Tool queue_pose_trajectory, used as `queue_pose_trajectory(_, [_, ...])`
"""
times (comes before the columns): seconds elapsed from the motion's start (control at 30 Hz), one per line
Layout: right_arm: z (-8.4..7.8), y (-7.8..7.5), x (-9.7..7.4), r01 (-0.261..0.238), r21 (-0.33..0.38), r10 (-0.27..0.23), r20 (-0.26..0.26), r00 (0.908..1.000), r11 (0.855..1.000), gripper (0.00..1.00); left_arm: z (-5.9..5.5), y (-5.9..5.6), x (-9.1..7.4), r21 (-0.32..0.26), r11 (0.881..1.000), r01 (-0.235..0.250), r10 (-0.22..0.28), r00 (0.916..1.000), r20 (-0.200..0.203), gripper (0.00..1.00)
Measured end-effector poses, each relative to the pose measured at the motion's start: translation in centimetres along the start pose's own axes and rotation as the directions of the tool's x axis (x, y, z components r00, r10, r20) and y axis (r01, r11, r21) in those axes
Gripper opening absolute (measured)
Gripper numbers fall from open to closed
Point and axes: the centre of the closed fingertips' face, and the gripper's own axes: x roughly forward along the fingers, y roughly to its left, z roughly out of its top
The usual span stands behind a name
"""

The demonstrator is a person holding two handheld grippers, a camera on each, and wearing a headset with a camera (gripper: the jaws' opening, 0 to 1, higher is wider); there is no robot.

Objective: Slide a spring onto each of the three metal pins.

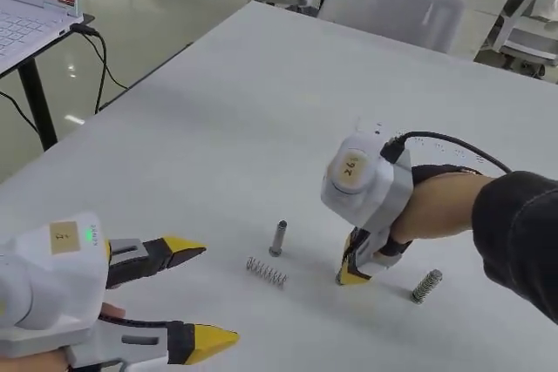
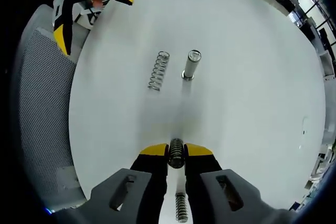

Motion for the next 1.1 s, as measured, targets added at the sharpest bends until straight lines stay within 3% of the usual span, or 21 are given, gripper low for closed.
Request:
queue_pose_trajectory(0.53, [1.1,0.0,-1.6,0.035,-0.007,-0.035,0.048,0.9983,0.999,0.19,0.3,-0.2,0.0,0.009,1.000,0.004,-0.004,1.0000,0.001,0.56])
queue_pose_trajectory(0.8, [3.2,0.6,-2.5,0.054,-0.036,-0.051,0.088,0.9948,0.998,0.19,0.5,-0.3,-0.1,0.016,1.000,0.008,-0.008,1.0000,0.001,0.56])
queue_pose_trajectory(1.1, [5.9,1.8,-2.2,0.026,-0.035,-0.021,0.154,0.9879,0.999,0.18,0.4,-0.3,-0.1,0.018,1.000,0.009,-0.009,1.0000,-0.001,0.56])
